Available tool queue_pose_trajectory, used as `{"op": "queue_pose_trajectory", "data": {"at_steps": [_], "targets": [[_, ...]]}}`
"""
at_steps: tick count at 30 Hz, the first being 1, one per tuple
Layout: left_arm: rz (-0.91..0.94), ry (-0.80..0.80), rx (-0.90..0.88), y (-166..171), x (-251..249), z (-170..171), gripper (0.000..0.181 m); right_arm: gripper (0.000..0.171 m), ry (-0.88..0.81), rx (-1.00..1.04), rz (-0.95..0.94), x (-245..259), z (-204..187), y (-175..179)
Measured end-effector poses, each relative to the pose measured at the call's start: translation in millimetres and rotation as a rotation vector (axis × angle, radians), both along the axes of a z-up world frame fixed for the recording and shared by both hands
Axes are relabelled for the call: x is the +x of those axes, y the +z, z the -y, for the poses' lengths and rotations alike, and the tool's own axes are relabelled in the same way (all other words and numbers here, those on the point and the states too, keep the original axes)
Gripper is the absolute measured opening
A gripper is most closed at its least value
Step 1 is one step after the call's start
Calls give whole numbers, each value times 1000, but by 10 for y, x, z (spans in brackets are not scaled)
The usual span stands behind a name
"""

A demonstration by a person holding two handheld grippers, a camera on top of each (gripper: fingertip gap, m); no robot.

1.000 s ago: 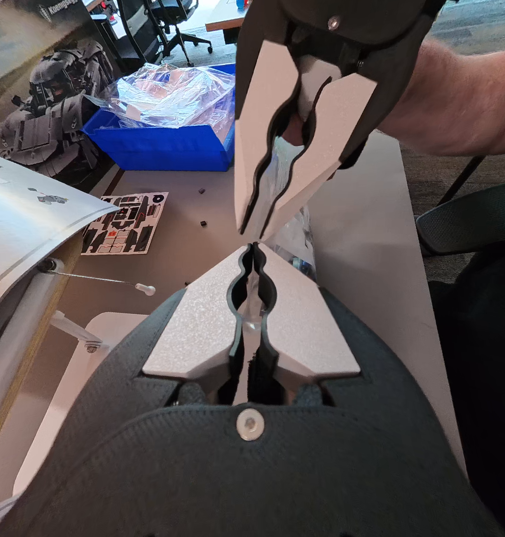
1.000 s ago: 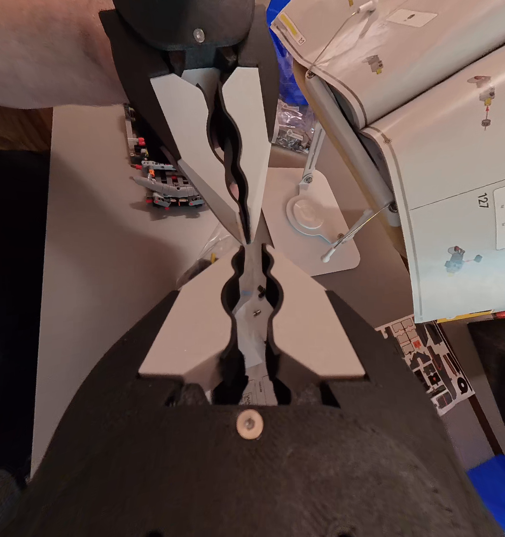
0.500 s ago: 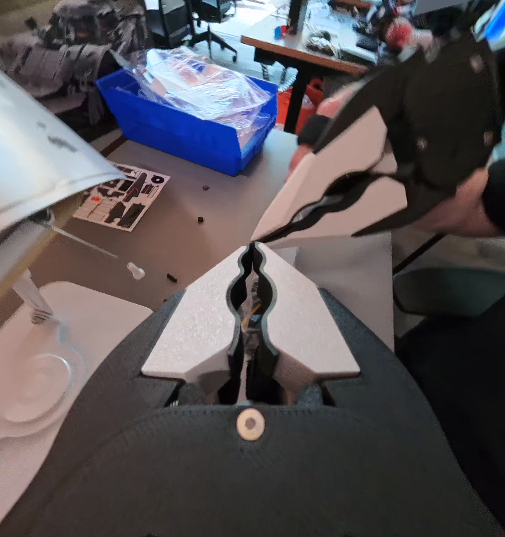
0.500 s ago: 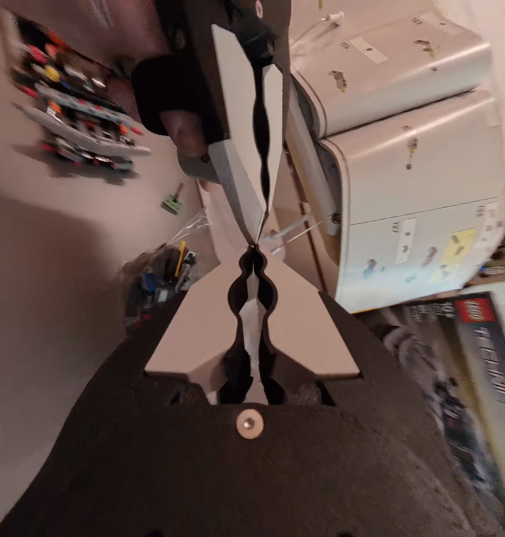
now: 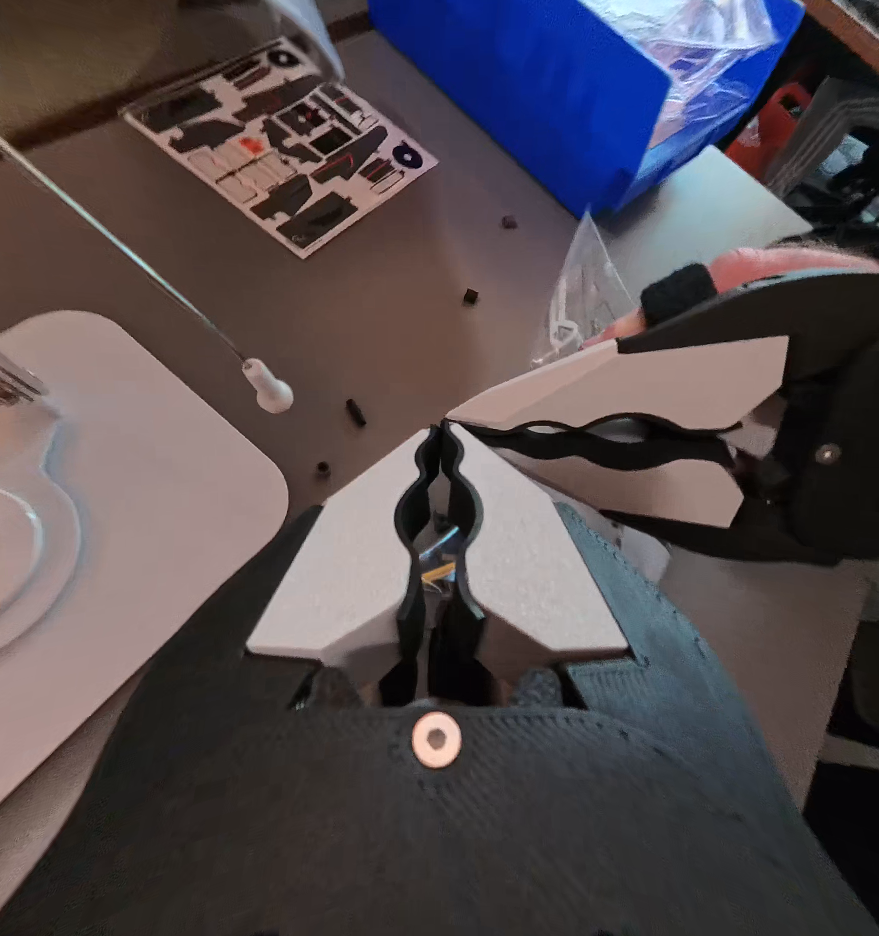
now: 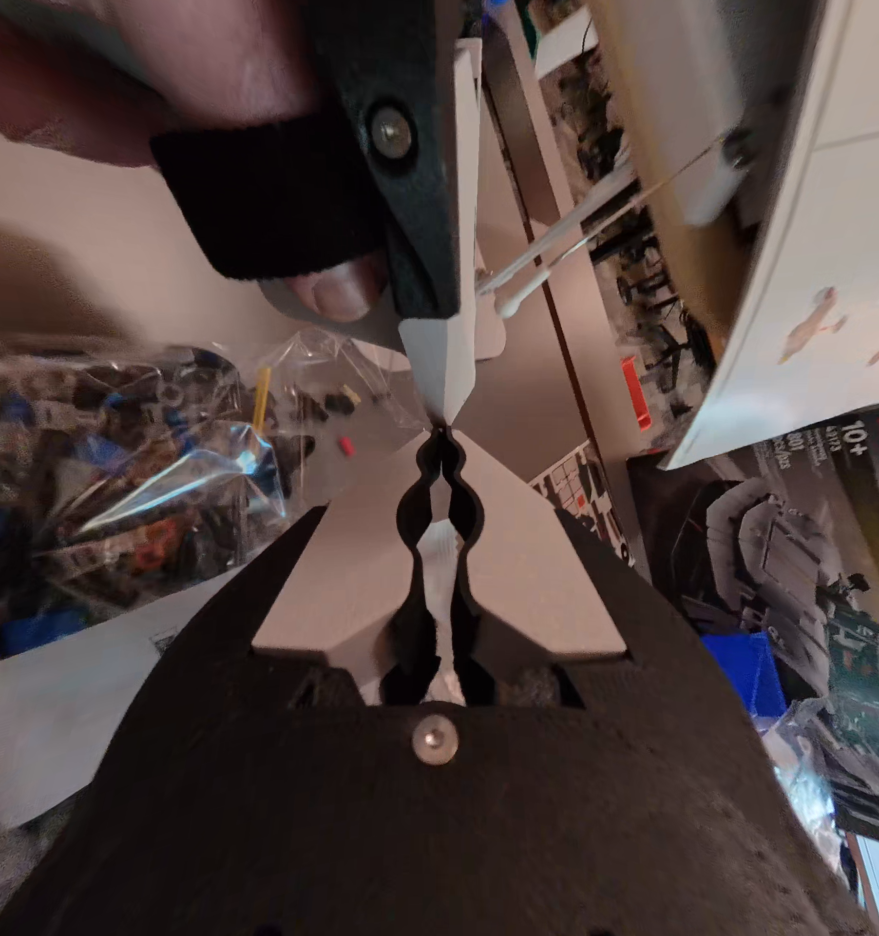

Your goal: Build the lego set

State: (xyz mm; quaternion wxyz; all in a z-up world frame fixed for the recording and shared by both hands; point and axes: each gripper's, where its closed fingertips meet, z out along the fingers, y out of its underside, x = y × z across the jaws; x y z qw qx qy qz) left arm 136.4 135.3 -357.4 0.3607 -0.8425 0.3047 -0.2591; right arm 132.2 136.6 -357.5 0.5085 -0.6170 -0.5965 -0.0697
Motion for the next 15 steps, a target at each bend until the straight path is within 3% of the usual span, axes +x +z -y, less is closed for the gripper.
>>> {"op": "queue_pose_trajectory", "data": {"at_steps": [3,5,6,11,15], "targets": [[-113,121,39,-216,-87,-272,0,0,88,-56,-25,-172,176,-178],[-21,110,-25,-230,84,-263,0,0,114,-4,64,-332,298,-329],[-135,92,57,-266,98,-248,0,0,104,-57,58,-284,246,-390],[52,83,-12,-150,41,-293,0,0,83,-152,-122,12,177,-114],[56,70,10,-102,-11,-267,0,0,146,-209,-200,-2,228,23]]}}
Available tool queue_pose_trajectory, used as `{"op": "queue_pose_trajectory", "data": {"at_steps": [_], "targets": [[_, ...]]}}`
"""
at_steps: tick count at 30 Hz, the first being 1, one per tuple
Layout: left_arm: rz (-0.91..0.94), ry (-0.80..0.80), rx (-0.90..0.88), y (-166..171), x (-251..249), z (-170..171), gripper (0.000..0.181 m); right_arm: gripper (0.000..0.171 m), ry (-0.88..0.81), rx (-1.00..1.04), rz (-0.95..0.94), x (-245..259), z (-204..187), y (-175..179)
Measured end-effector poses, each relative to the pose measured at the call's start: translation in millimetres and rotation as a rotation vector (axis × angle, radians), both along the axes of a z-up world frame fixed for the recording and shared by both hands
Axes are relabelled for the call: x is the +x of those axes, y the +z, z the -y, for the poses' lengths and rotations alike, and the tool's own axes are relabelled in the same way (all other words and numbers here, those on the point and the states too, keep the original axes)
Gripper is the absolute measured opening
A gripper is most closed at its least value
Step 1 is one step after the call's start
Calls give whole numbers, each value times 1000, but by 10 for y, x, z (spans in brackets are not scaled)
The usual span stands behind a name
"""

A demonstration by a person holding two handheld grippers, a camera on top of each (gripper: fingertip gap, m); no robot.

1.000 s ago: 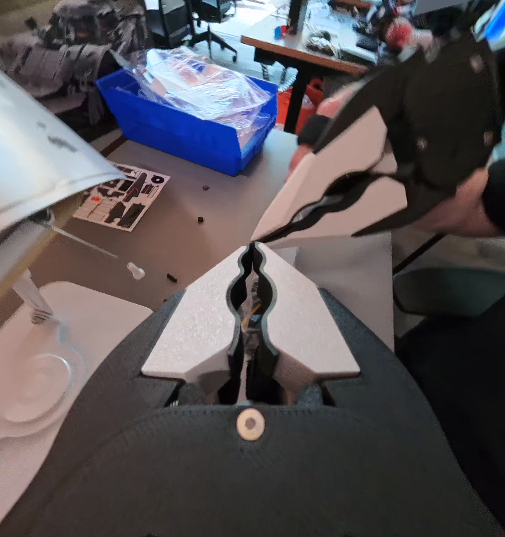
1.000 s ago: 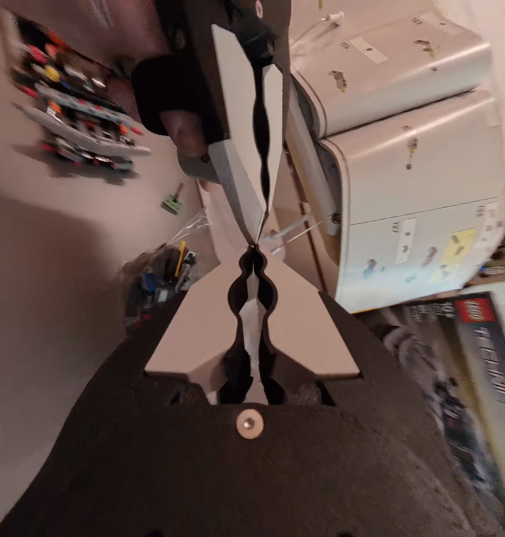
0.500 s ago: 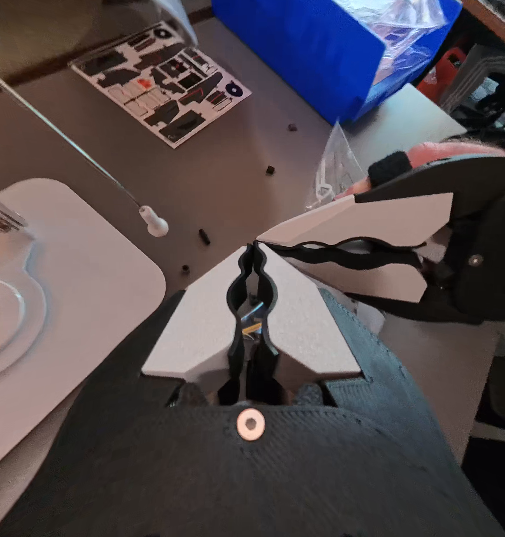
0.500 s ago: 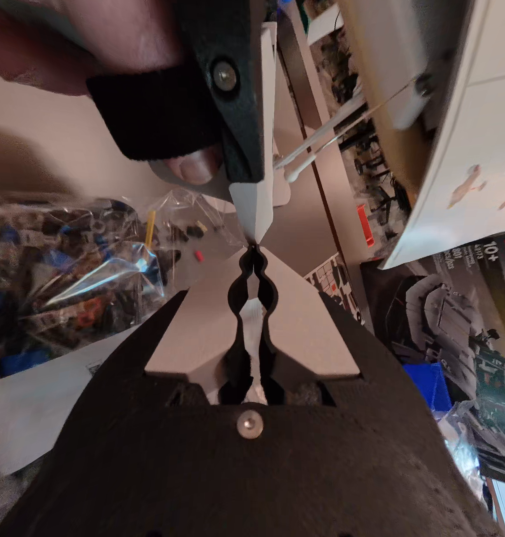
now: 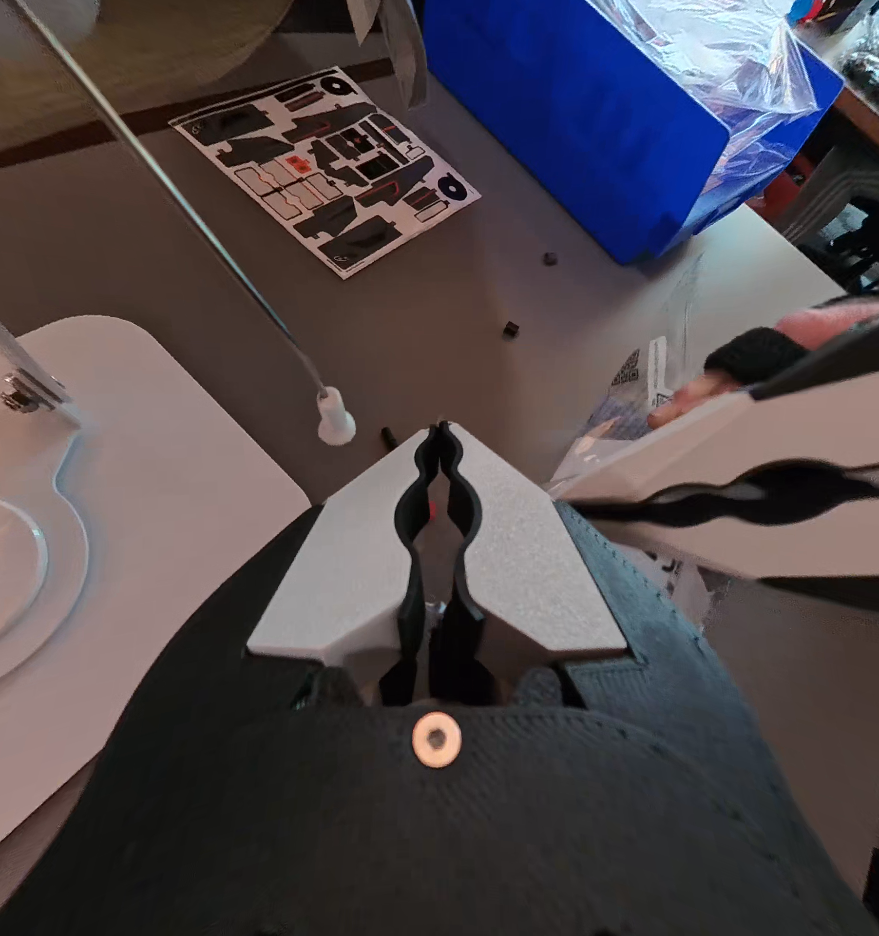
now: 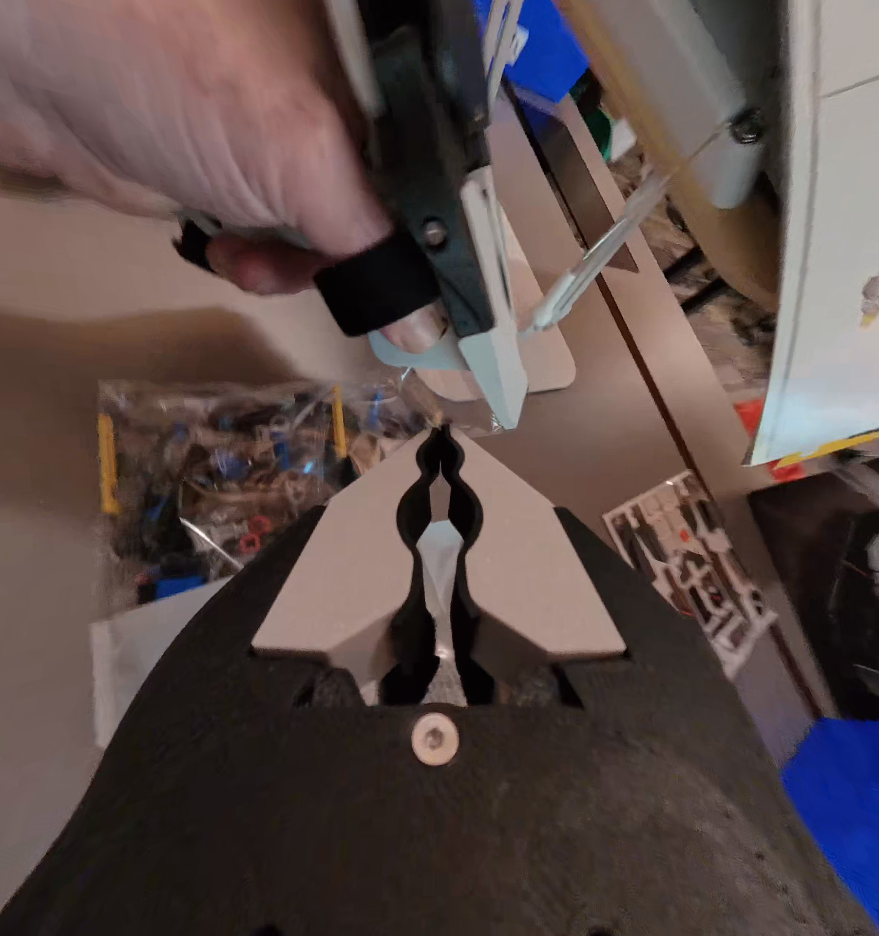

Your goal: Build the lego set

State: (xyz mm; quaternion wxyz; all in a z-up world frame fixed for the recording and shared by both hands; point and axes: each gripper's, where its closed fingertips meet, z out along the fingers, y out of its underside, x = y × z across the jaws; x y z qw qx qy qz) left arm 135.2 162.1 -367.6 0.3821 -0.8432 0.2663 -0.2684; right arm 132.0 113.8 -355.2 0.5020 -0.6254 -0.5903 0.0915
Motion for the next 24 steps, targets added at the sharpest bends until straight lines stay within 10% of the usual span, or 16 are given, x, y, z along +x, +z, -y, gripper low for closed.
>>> {"op": "queue_pose_trajectory", "data": {"at_steps": [24], "targets": [[-85,198,-1,-173,-656,-118,0,0,12,-171,14,738,506,-199]]}}
